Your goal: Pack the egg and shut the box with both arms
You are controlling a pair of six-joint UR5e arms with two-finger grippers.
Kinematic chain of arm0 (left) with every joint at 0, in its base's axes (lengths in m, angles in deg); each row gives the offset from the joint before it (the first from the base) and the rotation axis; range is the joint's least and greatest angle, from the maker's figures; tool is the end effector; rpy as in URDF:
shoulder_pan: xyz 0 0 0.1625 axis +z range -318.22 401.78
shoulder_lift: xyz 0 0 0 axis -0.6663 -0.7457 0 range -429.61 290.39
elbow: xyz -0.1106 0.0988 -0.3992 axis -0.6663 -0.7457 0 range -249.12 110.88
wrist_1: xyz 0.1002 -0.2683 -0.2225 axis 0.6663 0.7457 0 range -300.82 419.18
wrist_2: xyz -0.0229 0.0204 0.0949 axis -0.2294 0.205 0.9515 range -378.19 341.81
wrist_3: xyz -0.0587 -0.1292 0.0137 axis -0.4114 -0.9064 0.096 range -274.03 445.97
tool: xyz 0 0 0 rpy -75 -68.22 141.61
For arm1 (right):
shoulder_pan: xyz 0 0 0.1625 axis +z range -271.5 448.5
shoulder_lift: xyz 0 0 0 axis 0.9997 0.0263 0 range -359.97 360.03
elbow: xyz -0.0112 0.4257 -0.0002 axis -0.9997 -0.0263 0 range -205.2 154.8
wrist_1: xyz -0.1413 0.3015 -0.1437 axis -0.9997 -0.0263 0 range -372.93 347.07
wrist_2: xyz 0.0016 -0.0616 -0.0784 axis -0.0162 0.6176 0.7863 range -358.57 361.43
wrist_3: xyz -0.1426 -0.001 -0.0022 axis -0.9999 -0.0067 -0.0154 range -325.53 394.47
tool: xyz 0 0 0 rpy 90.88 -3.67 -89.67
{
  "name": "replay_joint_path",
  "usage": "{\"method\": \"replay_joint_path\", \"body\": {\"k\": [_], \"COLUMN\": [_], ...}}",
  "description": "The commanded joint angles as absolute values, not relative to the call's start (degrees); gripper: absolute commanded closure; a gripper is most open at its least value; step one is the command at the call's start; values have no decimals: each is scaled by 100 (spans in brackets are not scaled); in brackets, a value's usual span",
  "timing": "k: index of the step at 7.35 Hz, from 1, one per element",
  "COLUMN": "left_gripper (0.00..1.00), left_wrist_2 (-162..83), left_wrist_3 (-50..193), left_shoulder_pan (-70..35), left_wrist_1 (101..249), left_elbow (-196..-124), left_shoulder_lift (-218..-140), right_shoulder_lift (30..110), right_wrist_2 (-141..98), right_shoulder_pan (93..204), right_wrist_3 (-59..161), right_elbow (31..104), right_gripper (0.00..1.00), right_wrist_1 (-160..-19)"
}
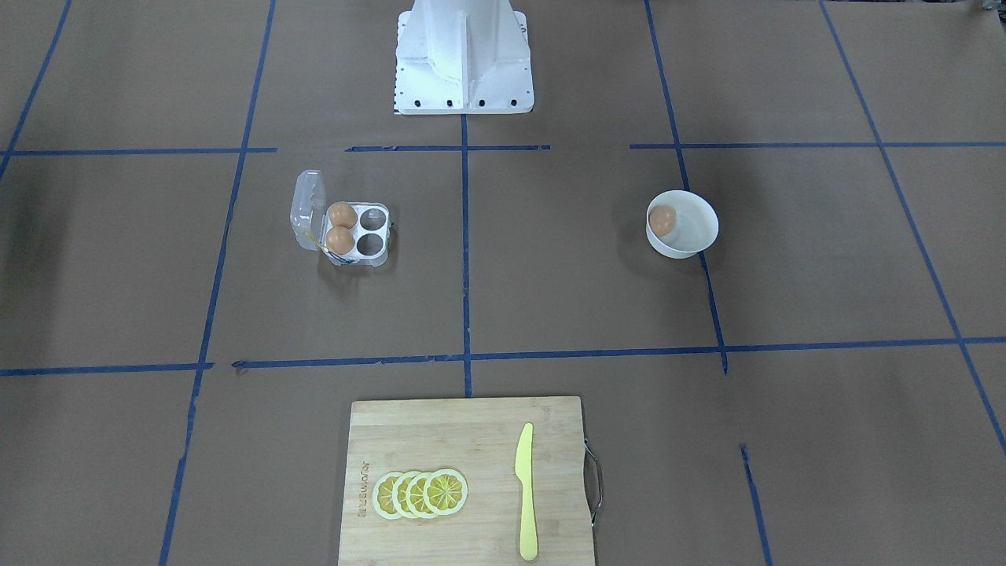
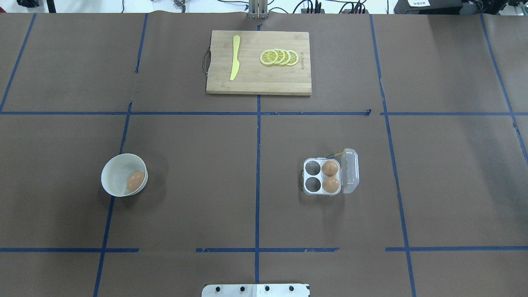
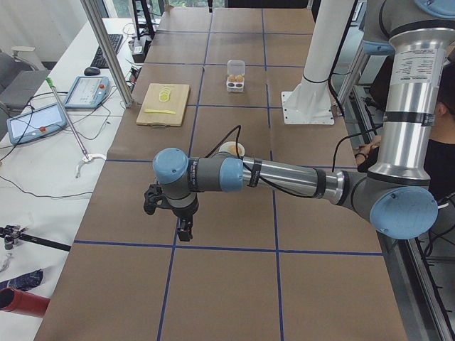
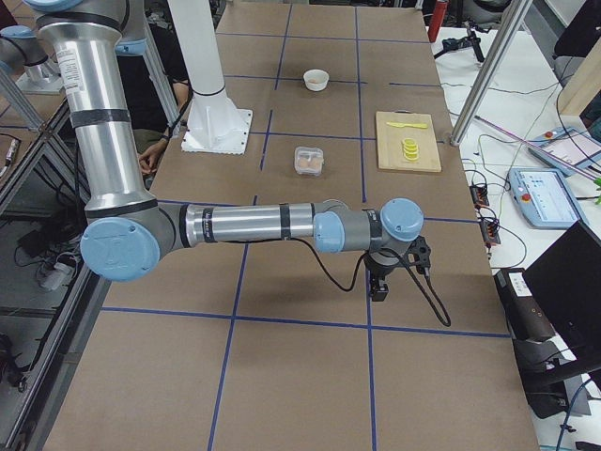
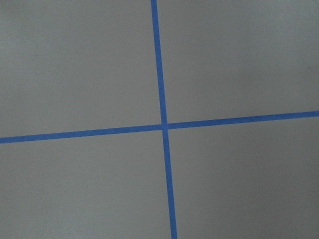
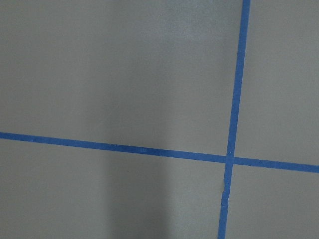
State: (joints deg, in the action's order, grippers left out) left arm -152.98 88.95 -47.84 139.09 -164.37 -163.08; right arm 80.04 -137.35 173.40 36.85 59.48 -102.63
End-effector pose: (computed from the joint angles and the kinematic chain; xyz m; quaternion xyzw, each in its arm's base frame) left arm -0.0299 -0.4566 0.6399 -0.0025 0.3811 0.0225 0.9243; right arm -0.0200 -0.5178 0.6395 0.0125 -0.4142 -0.0395 0.9092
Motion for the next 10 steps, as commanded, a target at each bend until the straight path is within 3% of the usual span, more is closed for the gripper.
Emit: {"method": "replay_joint_path", "body": {"k": [1, 8, 10], "left_gripper": [0, 0, 0], "left_wrist_2": [-15337, -15354, -15756], "left_wrist_3": [9035, 9071, 9001], "left_shoulder_pan": [-4691, -4524, -3510], "left_wrist_1": [13925, 14065, 14581], "left_elbow": [-16517, -16641, -16659], "left_shoulder_lift": [-16339, -16295, -16348], "right_shoulder_lift": [8018, 8053, 8053], "right_wrist_2": [-13779, -13850, -13858], "right_shoulder_pan": [17331, 17235, 17182], "right_wrist_3": [3685, 3676, 3658], "right_elbow": [5961, 5953, 5935], "right_gripper": [0, 0, 0], "right_wrist_1": [-10266, -10267, -10267]}}
